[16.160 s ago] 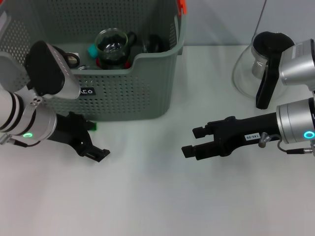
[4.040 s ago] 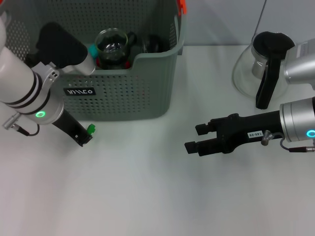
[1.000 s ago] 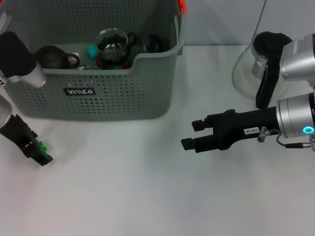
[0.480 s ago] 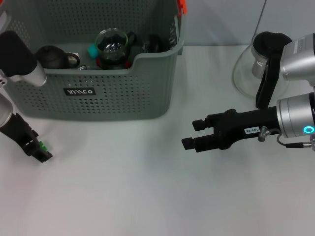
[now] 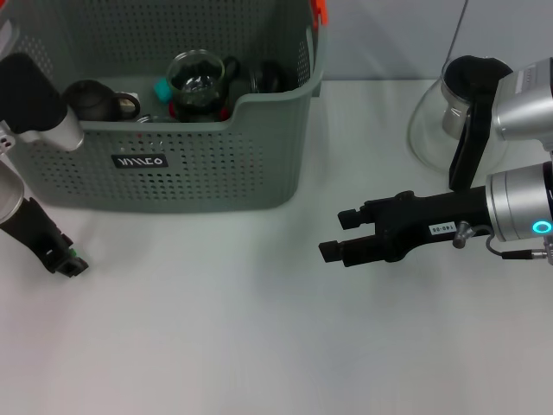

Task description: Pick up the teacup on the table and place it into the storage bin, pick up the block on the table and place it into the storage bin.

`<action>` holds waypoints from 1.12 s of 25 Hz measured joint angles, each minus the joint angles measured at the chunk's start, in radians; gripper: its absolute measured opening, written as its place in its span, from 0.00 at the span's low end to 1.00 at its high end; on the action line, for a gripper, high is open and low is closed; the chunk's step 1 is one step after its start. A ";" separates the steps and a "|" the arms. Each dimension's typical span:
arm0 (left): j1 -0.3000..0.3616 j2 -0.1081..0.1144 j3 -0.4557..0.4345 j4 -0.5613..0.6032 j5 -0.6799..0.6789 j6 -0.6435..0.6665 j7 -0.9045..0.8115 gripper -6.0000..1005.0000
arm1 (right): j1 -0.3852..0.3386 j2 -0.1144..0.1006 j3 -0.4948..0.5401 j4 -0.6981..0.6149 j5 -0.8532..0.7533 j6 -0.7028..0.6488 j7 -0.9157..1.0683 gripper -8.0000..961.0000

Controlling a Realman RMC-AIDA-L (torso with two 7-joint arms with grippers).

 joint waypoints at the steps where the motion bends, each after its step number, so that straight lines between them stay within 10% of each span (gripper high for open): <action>1: 0.000 0.000 0.001 0.001 0.000 0.002 0.000 0.45 | 0.000 0.000 0.000 0.000 0.000 0.000 0.000 0.82; 10: 0.005 -0.005 -0.030 0.094 -0.002 0.143 -0.033 0.42 | 0.000 -0.002 0.000 -0.005 0.000 -0.003 -0.001 0.82; 18: -0.037 -0.038 -0.317 0.238 -0.237 0.535 0.025 0.46 | 0.001 -0.005 0.000 -0.010 0.000 -0.006 -0.009 0.82; 24: -0.075 0.028 -0.549 0.191 -0.583 0.615 0.038 0.49 | -0.005 -0.006 0.000 -0.003 0.000 -0.018 -0.018 0.82; 28: -0.069 0.083 -0.620 0.160 -0.663 0.440 0.029 0.51 | -0.009 -0.007 0.000 -0.002 0.000 -0.027 -0.020 0.82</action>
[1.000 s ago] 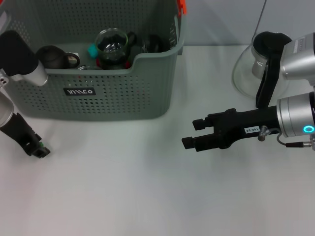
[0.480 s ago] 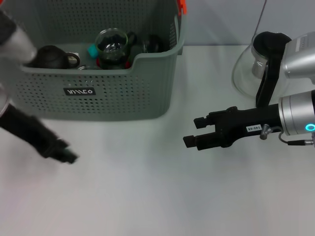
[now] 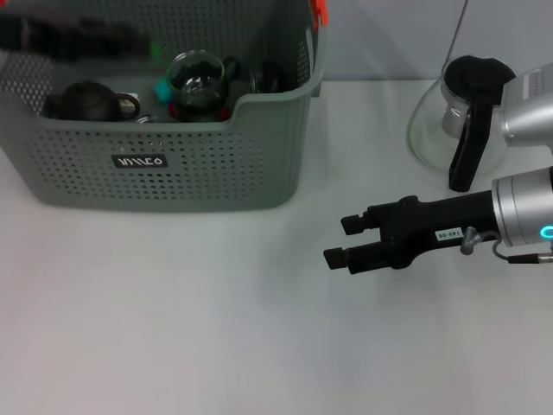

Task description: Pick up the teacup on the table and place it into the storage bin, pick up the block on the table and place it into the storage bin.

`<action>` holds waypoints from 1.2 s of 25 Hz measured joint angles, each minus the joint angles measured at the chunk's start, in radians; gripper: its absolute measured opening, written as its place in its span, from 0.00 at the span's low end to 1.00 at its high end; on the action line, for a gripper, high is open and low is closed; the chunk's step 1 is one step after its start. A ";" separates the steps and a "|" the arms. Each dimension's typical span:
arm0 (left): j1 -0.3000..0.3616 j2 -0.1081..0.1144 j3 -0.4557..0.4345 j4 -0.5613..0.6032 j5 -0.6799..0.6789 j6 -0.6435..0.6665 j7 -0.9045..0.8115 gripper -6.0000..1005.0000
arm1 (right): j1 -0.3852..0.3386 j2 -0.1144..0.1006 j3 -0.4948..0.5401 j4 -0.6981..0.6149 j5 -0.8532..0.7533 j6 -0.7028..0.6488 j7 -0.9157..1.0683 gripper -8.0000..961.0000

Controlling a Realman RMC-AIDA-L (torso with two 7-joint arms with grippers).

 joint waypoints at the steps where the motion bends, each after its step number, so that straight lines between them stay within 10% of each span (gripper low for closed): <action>1: 0.000 0.013 0.007 -0.019 0.014 -0.074 -0.002 0.51 | -0.001 0.000 0.000 0.000 0.000 -0.001 0.000 0.82; 9: -0.025 0.009 0.141 -0.093 0.119 -0.430 -0.032 0.56 | 0.008 0.004 0.000 0.001 0.000 -0.002 -0.001 0.82; 16: -0.016 0.001 0.151 -0.080 0.110 -0.468 -0.049 0.63 | 0.009 0.001 0.000 -0.005 0.011 -0.006 -0.006 0.82; 25: 0.117 -0.057 0.105 -0.009 -0.167 0.071 0.218 0.86 | 0.005 -0.015 0.000 0.006 0.095 -0.038 -0.072 0.82; 30: 0.202 -0.097 0.170 -0.043 -0.146 0.101 0.362 0.90 | 0.012 -0.007 -0.002 0.047 0.111 -0.037 -0.191 0.82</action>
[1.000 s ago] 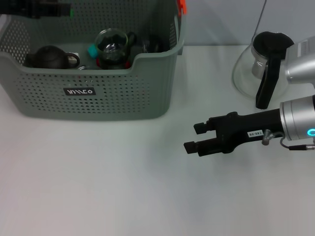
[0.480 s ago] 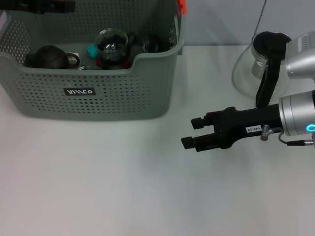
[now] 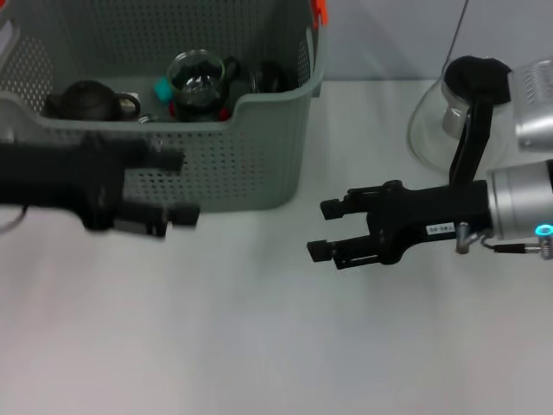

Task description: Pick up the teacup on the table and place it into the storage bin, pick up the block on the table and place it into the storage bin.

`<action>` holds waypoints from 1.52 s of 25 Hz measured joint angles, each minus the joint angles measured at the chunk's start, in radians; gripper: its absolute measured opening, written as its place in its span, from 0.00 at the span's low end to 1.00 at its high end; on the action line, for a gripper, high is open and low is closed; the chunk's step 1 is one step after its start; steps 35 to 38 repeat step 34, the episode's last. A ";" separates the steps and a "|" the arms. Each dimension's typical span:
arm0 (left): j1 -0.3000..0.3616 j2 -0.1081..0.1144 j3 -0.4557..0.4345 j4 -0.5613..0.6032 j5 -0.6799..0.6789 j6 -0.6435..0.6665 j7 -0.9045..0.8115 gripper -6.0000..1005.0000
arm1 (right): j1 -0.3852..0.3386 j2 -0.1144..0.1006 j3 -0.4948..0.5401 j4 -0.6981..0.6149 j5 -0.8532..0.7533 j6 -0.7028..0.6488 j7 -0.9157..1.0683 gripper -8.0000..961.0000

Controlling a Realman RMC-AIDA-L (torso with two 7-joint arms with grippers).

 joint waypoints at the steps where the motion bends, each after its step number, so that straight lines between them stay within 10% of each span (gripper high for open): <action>1: 0.018 -0.006 0.010 -0.015 0.008 -0.013 0.030 0.90 | 0.002 0.004 -0.001 0.009 0.000 0.006 -0.028 0.82; 16: 0.034 -0.040 0.026 -0.310 0.189 -0.371 0.262 0.90 | 0.070 0.027 -0.008 0.223 0.015 0.132 -0.363 0.82; 38: 0.041 -0.051 0.026 -0.328 0.204 -0.387 0.294 0.90 | 0.064 0.028 -0.009 0.247 0.018 0.162 -0.408 0.82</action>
